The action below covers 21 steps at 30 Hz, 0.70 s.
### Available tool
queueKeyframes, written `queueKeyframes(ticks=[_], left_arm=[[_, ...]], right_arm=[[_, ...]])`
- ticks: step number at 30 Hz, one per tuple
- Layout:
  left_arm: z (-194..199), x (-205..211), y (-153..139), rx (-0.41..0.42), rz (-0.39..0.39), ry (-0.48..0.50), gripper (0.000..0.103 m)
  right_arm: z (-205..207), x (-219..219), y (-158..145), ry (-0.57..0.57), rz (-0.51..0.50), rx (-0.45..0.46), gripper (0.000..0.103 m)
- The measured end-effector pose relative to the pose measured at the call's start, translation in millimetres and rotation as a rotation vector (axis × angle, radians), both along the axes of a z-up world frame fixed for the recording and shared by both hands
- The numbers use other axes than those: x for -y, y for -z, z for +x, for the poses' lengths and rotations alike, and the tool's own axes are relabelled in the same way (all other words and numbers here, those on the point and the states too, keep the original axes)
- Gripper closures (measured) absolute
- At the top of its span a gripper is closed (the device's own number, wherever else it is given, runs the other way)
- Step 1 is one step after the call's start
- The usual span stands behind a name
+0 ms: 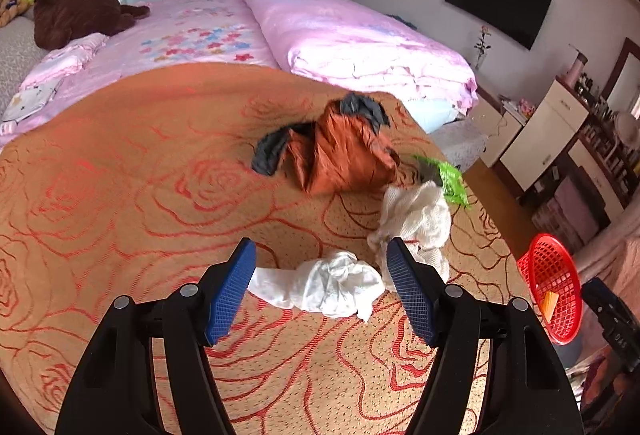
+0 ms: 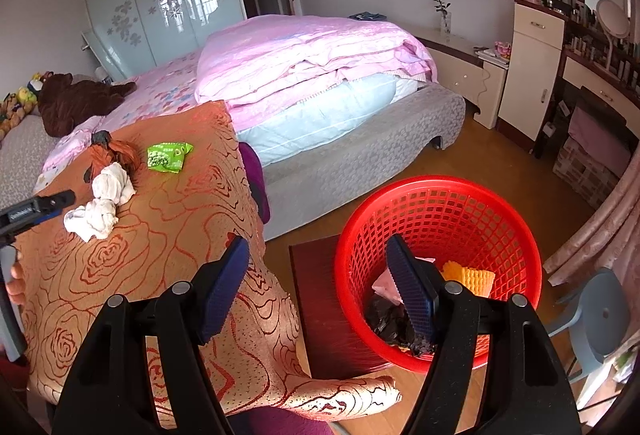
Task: Collect trash
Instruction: 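Grasp the white plastic bag with the left tool and lift it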
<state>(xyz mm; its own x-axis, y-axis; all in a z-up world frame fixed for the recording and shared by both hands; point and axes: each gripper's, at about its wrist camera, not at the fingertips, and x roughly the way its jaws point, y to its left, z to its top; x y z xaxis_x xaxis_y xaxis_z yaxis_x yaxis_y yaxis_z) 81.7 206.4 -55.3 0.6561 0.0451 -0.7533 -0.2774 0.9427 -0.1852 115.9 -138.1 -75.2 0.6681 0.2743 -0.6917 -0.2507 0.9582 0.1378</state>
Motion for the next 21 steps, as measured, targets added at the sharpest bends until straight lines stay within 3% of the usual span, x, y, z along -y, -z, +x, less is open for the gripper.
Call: queueKeyframes(ticks=[8, 16, 21], left_arm=[[2.5, -1.6, 18.8, -0.027, -0.006, 0.001, 0.046], [-2.8, 2.3, 19.9, -0.014, 0.034, -0.002, 0.069], [-4.6, -0.6, 19.8, -0.009, 0.022, -0.009, 0.072]], right_arm=[[2.4, 0.1, 0.6, -0.003, -0.002, -0.009, 0.034], [4.4, -23.3, -1.0, -0.044, -0.021, -0.001, 0.034], [10.0, -48.0, -10.1, -0.088, -0.008, 0.023, 0.034]])
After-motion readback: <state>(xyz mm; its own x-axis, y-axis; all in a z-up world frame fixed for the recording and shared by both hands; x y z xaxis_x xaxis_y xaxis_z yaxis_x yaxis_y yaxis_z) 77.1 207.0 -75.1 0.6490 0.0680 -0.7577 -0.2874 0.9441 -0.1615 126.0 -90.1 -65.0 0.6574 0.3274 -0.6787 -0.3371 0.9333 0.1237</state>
